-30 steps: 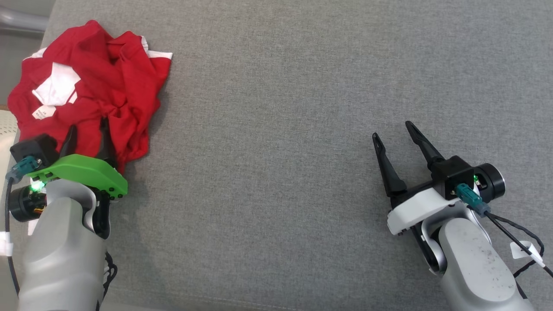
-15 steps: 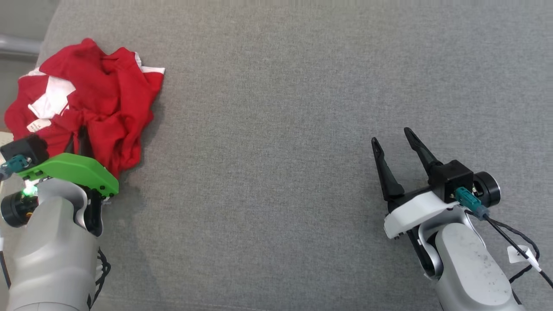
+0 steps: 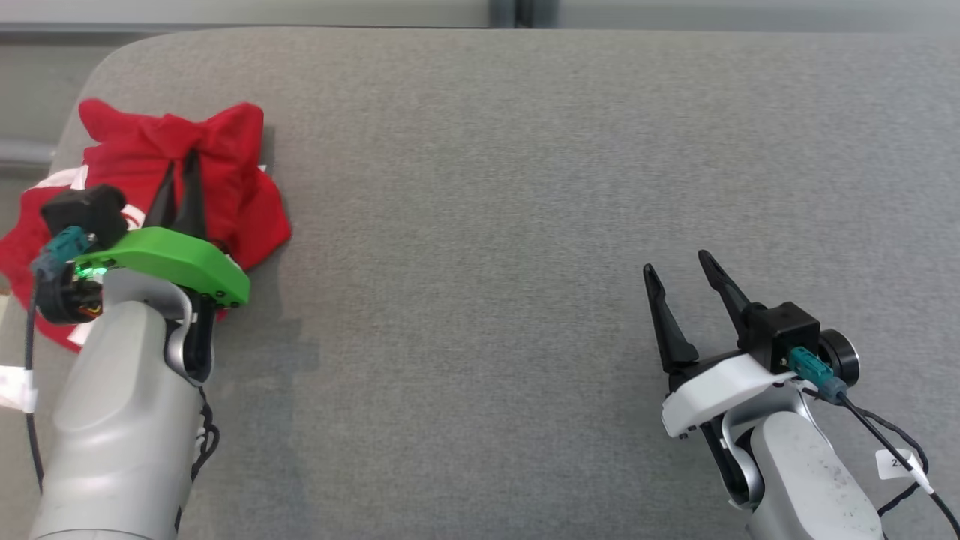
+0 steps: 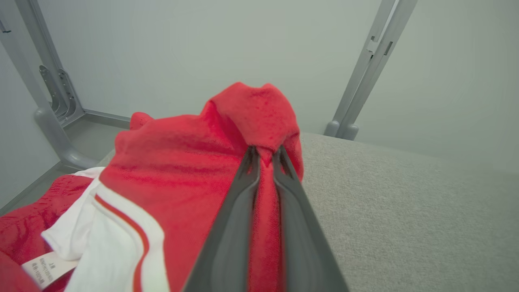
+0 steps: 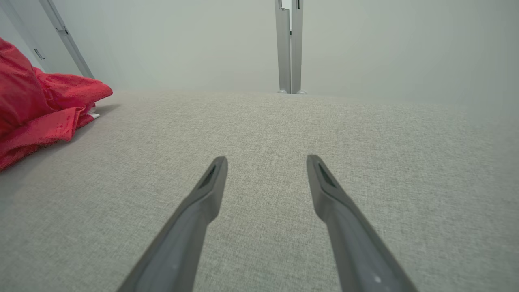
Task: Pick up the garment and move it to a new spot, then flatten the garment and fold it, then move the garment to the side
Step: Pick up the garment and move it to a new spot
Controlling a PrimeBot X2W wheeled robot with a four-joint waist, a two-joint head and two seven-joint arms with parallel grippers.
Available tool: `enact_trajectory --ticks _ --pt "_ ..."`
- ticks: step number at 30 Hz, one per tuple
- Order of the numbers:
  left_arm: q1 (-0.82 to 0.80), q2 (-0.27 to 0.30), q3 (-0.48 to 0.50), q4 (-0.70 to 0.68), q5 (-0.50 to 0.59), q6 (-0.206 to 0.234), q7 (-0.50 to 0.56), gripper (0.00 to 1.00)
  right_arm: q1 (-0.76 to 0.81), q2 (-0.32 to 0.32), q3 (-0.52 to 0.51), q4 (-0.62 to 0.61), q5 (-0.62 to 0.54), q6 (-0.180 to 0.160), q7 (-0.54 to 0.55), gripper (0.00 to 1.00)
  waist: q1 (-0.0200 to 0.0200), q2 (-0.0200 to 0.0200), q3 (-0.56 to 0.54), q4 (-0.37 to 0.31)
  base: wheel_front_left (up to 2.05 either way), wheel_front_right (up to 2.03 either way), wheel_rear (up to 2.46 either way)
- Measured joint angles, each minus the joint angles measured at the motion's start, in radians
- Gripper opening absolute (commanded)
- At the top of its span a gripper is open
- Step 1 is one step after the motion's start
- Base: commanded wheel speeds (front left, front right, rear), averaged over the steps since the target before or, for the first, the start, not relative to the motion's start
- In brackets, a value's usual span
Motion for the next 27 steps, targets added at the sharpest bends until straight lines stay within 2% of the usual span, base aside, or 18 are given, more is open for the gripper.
enact_trajectory --ticks 5,14,21,27 --pt "0.010 -0.025 -0.062 -0.039 -0.006 0.000 0.000 0.00 0.007 0.001 0.007 -0.006 0.020 0.000 0.000 1.00 0.0000 0.0000 -0.013 -0.058 0.00 0.00 0.00" --pt "0.016 -0.108 -0.218 -0.053 -0.022 0.000 0.000 0.00 0.017 0.001 0.023 -0.011 0.067 0.000 0.000 1.00 0.0000 0.0000 -0.022 -0.192 0.00 0.00 0.00" --pt "0.017 -0.153 -0.410 -0.095 -0.054 0.000 0.000 0.00 0.029 0.001 0.027 -0.010 0.086 0.000 0.000 1.00 0.0000 0.0000 -0.026 -0.301 0.00 0.00 0.00" --pt "0.018 -0.156 -0.567 -0.167 -0.143 0.000 0.000 0.00 0.034 0.002 0.042 -0.016 0.097 0.000 0.000 1.00 0.0000 0.0001 -0.032 -0.380 0.00 0.00 0.00"
